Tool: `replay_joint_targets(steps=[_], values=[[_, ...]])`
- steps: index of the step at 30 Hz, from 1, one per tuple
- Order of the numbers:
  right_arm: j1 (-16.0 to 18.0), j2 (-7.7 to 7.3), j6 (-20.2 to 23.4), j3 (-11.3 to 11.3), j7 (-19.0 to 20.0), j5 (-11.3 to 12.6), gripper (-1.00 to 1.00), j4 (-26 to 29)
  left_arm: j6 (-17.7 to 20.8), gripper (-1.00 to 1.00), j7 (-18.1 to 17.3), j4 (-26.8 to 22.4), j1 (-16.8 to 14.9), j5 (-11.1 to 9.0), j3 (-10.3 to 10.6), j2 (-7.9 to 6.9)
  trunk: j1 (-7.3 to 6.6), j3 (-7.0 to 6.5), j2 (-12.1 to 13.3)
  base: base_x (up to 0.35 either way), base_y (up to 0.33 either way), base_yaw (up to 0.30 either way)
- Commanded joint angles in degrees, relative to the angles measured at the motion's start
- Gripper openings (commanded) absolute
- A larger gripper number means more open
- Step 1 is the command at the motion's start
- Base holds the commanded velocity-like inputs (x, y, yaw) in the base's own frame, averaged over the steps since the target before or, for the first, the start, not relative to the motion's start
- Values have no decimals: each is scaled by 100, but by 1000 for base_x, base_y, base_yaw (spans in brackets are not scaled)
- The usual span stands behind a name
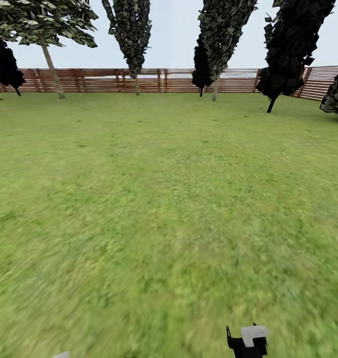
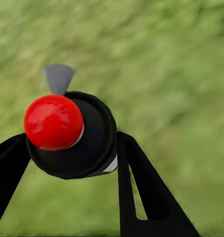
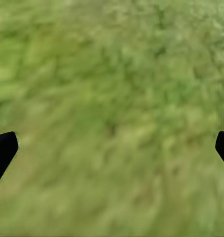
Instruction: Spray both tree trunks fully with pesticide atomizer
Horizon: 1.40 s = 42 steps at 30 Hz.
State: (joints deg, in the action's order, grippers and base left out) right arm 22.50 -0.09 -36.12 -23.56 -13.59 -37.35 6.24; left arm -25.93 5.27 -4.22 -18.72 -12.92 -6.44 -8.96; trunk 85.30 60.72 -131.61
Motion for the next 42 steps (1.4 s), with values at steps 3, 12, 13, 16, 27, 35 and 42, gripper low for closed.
replay_joint_targets(steps=[3, 12, 13, 16, 27, 35, 42], values=[[0, 0, 0, 1, 1, 0, 100, 0, 0, -100, 0, 2, 0, -1, 2, 0, 0, 7, 0, 0, 0, 282], [0, 0, 0, 1, -2, 0, 100, 0, 0, -100, 0, 0, 0, -1, 2, 0, 0, 28, 0, 0, 0, 282], [-1, 0, 0, 1, -3, 0, 100, 0, 0, -100, 0, 0, 0, 0, 2, 0, 0, 30, 0, 0, 0, 282], [0, 0, 0, 1, -1, 0, 100, 0, 0, -100, 4, 1, 0, 0, 2, 0, 0, 37, 0, 0, 0, 282], [0, 0, 0, 1, -1, 0, 100, 0, -9, -100, 8, 8, 0, 1, -1, 0, 0, 63, 0, 68, 0, 282], [0, 0, 0, 1, 2, 0, 100, 0, -9, -100, 9, 8, 0, -8, -7, -3, 0, 82, 0, 330, 88, 282], [0, 0, 0, 1, -1, 0, 100, 0, -9, -100, 9, 8, 0, -8, -7, -9, 0, 98, 0, 332, 109, 282]])
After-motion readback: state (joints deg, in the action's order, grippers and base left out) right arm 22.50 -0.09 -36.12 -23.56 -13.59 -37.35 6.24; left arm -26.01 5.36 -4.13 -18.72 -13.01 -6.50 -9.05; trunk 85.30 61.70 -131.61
